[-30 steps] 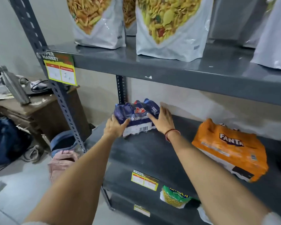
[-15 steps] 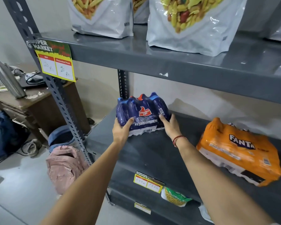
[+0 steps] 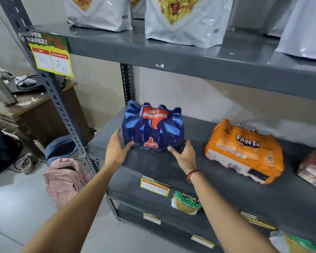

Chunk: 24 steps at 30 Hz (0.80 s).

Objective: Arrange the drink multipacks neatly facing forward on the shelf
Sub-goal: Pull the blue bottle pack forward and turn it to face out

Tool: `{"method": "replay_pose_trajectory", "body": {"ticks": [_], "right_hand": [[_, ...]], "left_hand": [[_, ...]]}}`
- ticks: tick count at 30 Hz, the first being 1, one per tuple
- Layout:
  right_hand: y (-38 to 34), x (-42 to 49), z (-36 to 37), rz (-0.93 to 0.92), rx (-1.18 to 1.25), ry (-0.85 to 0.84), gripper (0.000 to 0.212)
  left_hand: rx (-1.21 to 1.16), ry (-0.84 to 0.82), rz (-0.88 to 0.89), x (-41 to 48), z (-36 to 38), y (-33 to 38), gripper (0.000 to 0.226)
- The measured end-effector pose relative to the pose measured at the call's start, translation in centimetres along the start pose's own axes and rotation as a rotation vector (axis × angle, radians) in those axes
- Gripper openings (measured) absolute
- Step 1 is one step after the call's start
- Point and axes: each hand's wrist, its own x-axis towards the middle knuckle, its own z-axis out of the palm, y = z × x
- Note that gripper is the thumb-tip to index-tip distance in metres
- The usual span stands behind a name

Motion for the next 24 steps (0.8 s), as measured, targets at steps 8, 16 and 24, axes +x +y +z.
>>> {"method": "replay_pose_trajectory", "body": {"ticks": [8,16,24], "right_hand": [[-4.2,3.4,-1.8,0.106,0.476,-0.013,0.06],[-5.5,4.9,-1.9,0.058,0.313,-0.166,0.048],[-5.1,-2.5,3.7,-0.052,0.209,0.104,0.046]], "left_hand": [[-0.18,-0.092,0.123,-7.5,4.3,4.7,0.105],[-0.177,-0.326,0.041,-1.4,5.6,5.5,0.163],[-0.263,-0.437,0.169,0.0,3.1,2.4,0.113]]}}
